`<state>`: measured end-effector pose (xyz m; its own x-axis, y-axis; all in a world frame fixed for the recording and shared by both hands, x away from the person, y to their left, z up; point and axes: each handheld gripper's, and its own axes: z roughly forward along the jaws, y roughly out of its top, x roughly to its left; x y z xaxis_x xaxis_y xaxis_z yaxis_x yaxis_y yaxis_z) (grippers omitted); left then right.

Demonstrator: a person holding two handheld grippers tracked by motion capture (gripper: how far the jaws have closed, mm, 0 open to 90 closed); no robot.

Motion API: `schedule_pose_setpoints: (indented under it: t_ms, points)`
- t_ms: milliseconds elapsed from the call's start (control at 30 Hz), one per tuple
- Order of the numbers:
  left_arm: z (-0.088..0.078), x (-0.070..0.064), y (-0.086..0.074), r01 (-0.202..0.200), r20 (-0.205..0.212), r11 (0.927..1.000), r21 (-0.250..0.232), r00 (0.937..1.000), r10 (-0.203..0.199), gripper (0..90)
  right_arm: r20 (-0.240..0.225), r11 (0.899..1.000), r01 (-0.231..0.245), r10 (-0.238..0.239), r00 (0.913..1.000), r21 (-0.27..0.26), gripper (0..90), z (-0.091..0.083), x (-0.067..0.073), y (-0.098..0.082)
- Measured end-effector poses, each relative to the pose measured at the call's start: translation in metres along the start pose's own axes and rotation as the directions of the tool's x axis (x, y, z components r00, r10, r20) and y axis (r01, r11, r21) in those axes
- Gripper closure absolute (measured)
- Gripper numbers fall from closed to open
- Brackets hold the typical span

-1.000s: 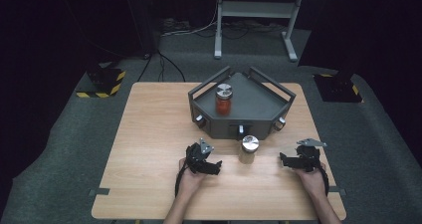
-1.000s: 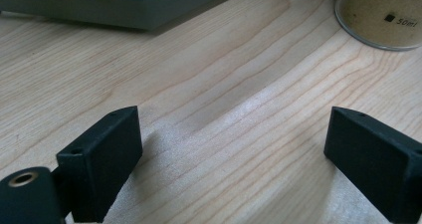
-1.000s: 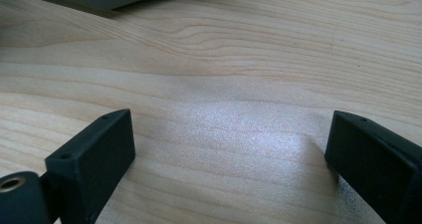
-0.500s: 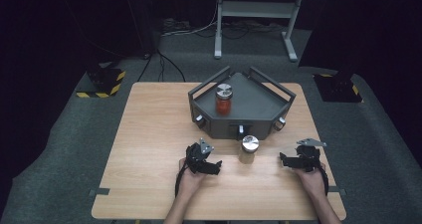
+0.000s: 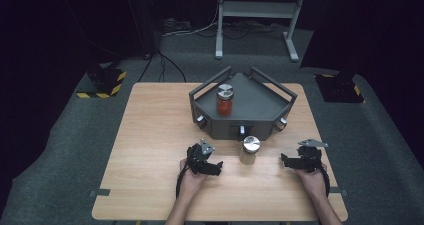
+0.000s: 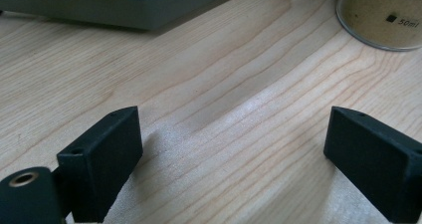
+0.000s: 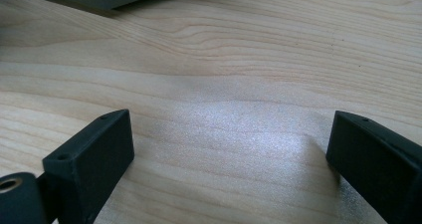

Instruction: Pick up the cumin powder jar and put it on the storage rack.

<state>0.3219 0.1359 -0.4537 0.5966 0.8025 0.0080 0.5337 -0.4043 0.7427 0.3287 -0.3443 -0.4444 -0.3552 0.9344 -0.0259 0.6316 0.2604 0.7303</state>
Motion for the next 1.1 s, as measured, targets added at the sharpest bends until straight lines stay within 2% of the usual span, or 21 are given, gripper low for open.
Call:
schedule_pose_setpoints:
  t_ms: [500,1100]
  points:
    - [0.0,0.0,0.0,0.0,-0.001,1.0,0.0,1.0,0.0,8.2,-0.01,1.0,0.009,-0.009,0.9999,-0.005,6.5,-0.004,0.0,-0.004]
    - [0.0,0.0,0.0,0.001,-0.001,1.0,0.0,1.0,-0.001,8.2,-0.074,0.998,0.063,-0.064,0.9952,-0.015,7.4,-0.01,0.001,-0.009]
